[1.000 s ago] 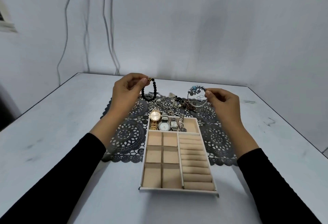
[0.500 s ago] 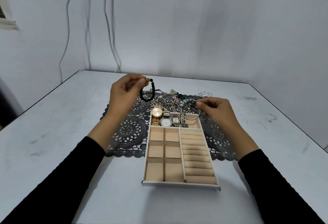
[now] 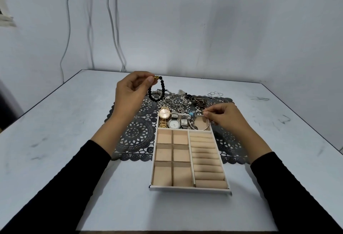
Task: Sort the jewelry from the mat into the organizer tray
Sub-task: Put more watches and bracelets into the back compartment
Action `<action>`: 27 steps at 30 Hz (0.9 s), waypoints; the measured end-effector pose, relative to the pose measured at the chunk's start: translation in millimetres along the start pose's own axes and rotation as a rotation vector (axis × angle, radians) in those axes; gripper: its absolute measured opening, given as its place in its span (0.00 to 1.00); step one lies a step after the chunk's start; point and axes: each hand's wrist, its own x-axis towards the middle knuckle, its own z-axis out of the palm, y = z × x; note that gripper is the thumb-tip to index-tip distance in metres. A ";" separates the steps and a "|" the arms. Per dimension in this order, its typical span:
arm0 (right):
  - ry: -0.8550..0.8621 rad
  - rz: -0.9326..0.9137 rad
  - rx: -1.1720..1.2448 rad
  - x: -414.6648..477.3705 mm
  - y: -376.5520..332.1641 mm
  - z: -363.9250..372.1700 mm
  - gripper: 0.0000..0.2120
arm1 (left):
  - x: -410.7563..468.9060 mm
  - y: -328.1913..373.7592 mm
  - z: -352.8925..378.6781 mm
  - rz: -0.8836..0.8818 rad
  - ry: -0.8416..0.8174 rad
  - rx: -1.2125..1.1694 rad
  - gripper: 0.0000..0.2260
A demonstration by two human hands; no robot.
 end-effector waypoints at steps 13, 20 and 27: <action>0.058 -0.116 -0.231 4.2 1.0 6.4 0.05 | 0.7 -3.2 -0.7 -0.004 -0.009 0.007 0.06; 0.040 -0.181 -0.348 5.0 2.4 12.4 0.06 | 0.0 -3.7 0.1 -0.007 -0.013 0.017 0.05; 0.037 -0.204 -0.346 3.9 3.4 10.4 0.07 | -0.3 -4.8 -0.2 -0.007 -0.020 0.026 0.05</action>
